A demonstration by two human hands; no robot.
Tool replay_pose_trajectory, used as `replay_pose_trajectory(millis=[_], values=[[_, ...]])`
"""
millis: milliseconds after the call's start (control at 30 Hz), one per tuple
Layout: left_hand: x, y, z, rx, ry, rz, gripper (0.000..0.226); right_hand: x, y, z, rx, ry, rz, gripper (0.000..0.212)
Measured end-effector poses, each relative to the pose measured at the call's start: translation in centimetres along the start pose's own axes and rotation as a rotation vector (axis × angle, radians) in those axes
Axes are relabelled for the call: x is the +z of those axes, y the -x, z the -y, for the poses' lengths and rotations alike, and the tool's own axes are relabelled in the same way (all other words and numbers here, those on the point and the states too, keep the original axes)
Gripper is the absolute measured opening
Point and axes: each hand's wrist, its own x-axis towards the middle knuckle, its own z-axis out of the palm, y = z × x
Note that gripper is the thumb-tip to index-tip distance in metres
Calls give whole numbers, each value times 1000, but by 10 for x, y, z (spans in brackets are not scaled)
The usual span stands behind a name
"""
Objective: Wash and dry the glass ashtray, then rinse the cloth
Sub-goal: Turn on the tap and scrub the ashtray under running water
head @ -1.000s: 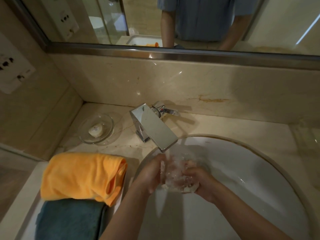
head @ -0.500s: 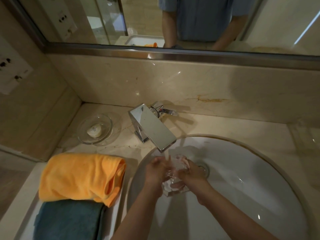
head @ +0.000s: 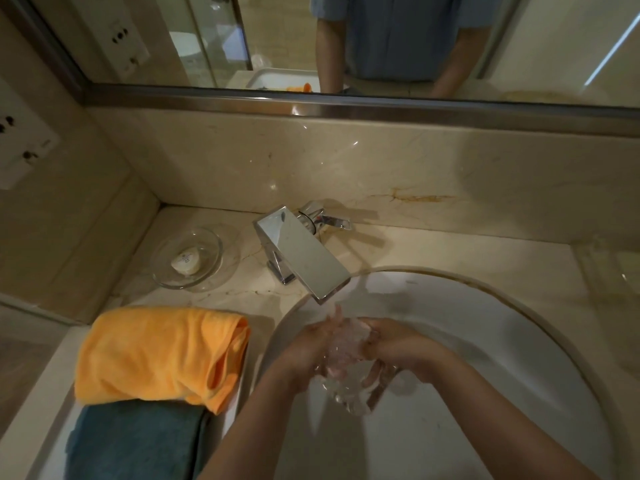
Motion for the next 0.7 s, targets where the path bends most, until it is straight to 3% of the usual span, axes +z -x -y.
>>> replay_pose_trajectory(millis=[67, 267, 333, 467, 633, 700], values=[[2, 1, 2, -24, 9, 43, 50, 0, -4, 3, 20, 21, -4, 32], [4, -2, 9, 2, 293, 53, 53, 8, -29, -12, -2, -195, -475, 8], [5, -2, 9, 11, 390, 23, 54, 15, -30, -14, 2, -311, -561, 15], [9, 0, 6, 24, 612, -40, 59, 24, -28, -14, 5, -578, -495, 18], [11, 1, 9, 24, 644, -71, 47, 25, -23, -21, 30, -557, -324, 23], [10, 5, 13, 11, 624, -73, 45, 25, -23, -25, 41, -579, -281, 35]])
